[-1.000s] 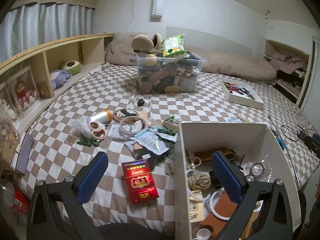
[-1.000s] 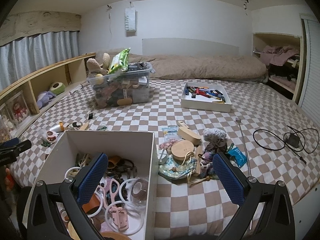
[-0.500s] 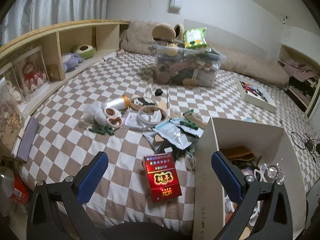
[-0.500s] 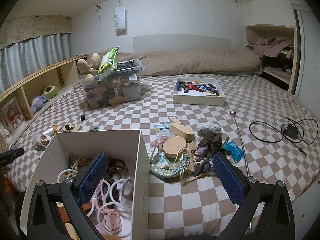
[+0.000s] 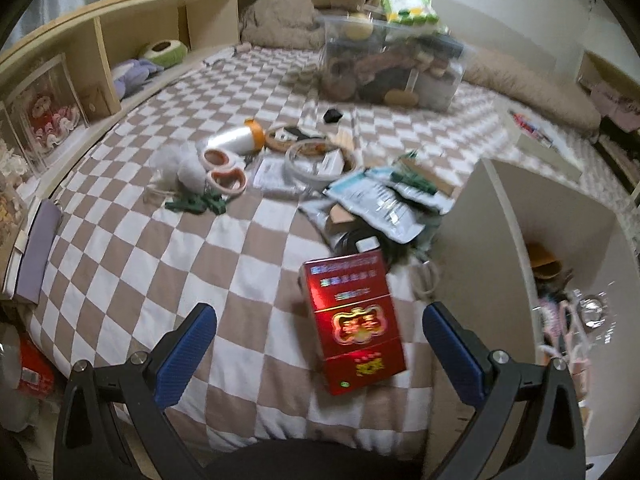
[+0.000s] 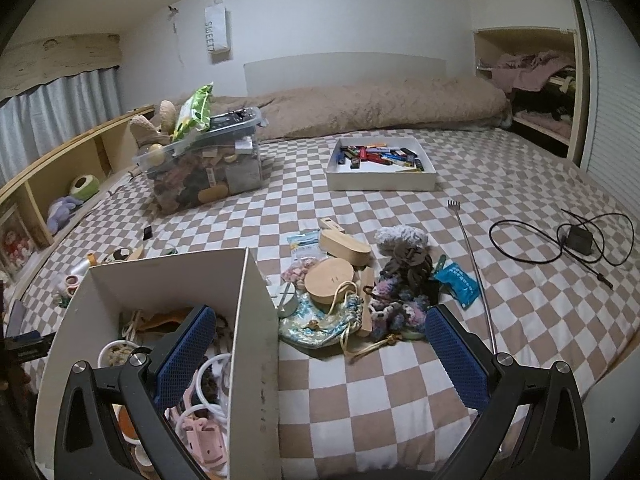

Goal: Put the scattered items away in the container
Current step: 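Lower the left tool to the red box and close on it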

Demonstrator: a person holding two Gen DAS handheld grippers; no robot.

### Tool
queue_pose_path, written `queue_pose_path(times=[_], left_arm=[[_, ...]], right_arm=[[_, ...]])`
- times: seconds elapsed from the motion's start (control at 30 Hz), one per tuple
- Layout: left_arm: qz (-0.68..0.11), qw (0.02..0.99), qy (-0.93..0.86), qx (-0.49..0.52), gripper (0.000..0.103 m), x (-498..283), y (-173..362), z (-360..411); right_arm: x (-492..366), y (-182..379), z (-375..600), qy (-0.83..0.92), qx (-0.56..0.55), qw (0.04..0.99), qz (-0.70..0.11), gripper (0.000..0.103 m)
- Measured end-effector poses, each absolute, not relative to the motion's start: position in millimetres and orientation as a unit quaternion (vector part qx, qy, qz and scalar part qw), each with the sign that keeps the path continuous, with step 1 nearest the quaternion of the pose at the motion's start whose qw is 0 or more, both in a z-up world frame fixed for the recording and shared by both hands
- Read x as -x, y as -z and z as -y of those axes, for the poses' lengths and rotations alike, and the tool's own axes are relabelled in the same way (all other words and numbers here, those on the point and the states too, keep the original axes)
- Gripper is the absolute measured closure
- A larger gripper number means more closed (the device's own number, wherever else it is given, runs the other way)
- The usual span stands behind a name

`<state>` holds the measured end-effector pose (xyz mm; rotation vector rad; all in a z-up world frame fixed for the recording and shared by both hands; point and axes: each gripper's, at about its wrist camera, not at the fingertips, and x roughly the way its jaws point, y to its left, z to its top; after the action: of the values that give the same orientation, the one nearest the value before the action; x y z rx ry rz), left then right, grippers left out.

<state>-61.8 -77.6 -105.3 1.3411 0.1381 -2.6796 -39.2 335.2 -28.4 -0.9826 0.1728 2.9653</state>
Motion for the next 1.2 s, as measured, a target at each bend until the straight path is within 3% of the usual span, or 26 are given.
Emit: queue_pose_path(times=[0.47, 0.77, 0.83, 0.97, 1.1, 1.2], left_arm=[[-0.094, 0.004, 0.853, -0.513, 0.000, 95, 133, 87], [-0.107, -0.008, 0.830, -0.547, 0.002, 106, 149, 88], [-0.109, -0.002, 0.828, -0.550, 0.014, 106, 150, 91], [-0.114, 0.001, 0.830, -0.546, 0.023, 104, 149, 94], [-0.115, -0.005, 0.833, -0.542, 0.044, 106, 145, 95], [-0.102, 0.003, 0.837, -0.538, 0.044, 112, 143, 95]], right_arm=[[48, 37, -339, -0.943, 0.328, 0.015, -0.059, 0.000], [57, 51, -361, -0.934, 0.340, 0.032, -0.103, 0.000], [62, 55, -373, -0.928, 0.346, 0.041, -0.130, 0.000], [76, 64, -394, -0.919, 0.353, 0.070, -0.160, 0.000], [95, 74, -411, -0.911, 0.362, 0.066, -0.187, 0.000], [111, 85, -417, -0.901, 0.383, 0.065, -0.194, 0.000]])
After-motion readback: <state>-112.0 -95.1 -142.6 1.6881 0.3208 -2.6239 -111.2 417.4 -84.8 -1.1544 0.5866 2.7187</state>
